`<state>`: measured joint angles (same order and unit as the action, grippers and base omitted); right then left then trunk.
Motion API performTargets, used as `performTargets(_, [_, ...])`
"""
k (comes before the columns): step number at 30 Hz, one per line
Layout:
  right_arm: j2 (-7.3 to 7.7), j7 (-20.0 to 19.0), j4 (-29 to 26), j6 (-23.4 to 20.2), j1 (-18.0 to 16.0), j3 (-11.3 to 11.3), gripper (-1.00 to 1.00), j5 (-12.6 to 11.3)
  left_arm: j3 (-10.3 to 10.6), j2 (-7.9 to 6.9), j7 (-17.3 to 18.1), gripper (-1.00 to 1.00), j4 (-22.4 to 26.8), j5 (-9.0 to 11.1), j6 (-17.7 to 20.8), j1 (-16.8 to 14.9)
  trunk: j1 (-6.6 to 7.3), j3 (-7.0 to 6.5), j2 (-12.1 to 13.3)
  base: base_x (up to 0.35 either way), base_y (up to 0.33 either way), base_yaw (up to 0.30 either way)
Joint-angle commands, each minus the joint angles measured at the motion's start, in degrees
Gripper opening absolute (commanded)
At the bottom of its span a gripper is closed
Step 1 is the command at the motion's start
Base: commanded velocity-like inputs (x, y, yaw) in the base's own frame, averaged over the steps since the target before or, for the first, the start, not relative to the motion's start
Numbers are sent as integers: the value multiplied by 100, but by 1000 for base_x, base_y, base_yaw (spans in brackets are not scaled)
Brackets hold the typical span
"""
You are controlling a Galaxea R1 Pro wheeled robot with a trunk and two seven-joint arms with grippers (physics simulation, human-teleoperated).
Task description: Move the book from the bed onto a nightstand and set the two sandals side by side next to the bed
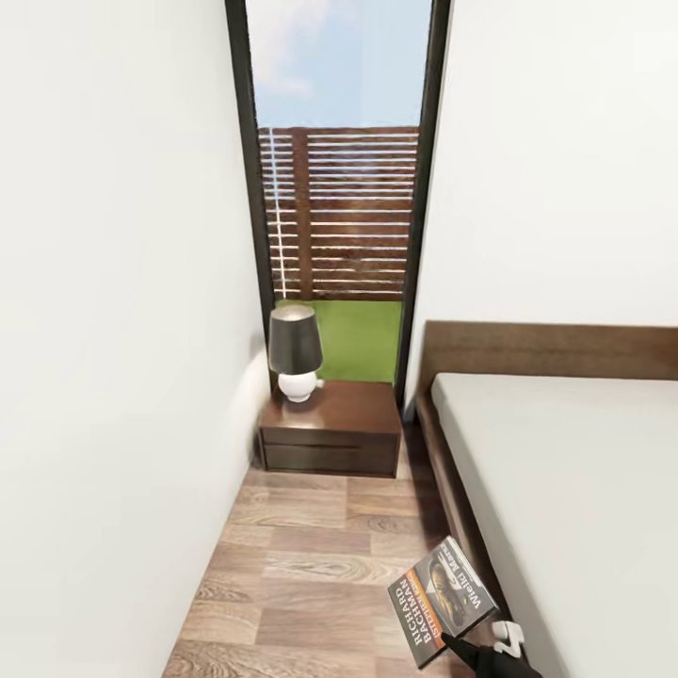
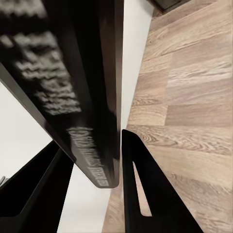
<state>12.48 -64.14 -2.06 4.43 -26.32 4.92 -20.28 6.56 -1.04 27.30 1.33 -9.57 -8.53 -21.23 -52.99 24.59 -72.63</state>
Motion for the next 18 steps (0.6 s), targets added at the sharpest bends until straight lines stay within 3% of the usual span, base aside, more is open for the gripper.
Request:
performTargets(1, [0, -10, 4, 49, -5, 69, -100, 50, 41, -2, -6, 100, -2, -27, -52, -4, -3, 6, -3, 334, 0, 0])
performTargets(18, [7, -10, 4, 49, -5, 70, -100, 50, 46, -2, -6, 100, -2, -27, -52, -4, -3, 6, -3, 334, 0, 0])
